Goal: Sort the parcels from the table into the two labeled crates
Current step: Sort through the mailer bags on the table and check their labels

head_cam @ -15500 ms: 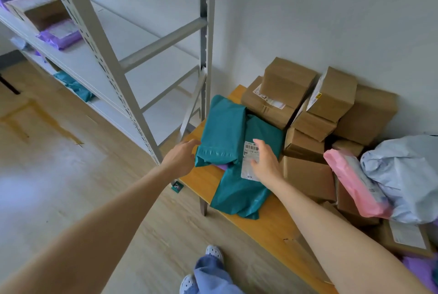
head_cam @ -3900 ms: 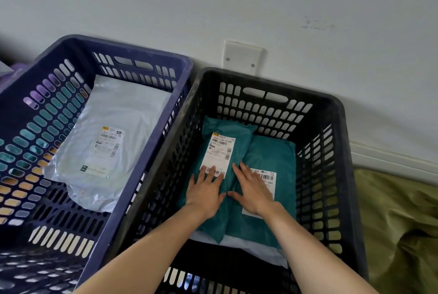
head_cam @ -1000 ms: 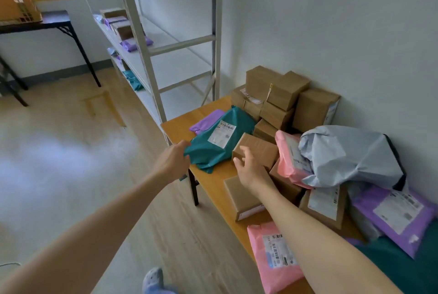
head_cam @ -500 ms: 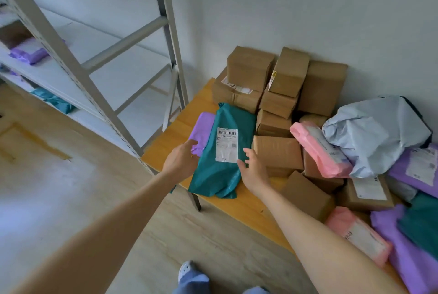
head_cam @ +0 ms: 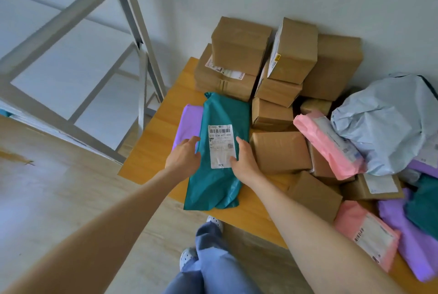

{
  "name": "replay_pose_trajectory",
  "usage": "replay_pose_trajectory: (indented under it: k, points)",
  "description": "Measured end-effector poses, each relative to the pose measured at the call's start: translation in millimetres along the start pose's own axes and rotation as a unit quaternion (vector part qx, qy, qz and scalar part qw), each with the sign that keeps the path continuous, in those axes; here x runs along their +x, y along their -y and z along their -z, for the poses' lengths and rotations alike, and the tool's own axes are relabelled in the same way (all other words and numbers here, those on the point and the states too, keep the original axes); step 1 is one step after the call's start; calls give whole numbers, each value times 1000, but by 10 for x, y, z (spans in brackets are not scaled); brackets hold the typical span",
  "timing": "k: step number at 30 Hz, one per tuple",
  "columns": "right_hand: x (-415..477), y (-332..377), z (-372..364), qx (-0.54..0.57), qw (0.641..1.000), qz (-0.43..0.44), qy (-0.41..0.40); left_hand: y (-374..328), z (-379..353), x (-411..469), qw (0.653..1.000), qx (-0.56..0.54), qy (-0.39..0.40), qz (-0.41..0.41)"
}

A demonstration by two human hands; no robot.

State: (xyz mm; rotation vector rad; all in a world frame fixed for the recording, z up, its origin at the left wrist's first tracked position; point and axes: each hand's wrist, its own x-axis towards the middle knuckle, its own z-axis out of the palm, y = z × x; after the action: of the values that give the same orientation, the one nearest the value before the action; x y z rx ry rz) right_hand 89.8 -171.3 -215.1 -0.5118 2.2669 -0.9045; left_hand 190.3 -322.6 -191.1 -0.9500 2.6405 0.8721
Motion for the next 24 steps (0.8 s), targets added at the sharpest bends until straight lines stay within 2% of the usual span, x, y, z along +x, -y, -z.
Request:
replay_pose_trajectory:
  k: [5,9,17,24]
  points:
    - [240,-87,-73,-49,998,-6,30,-65,-48,270,999,-1,26,19]
    - [338,-99,-146,-60,998,-7,11,-103,-99,449,999,-27,32,32]
    - [503,-38,-159,-5,999,-41,-15,-151,-151,676,979,-147,8,142]
    - [465,-23,-150,11,999,-39,-27,-67,-52,796,963,-200,-15,180]
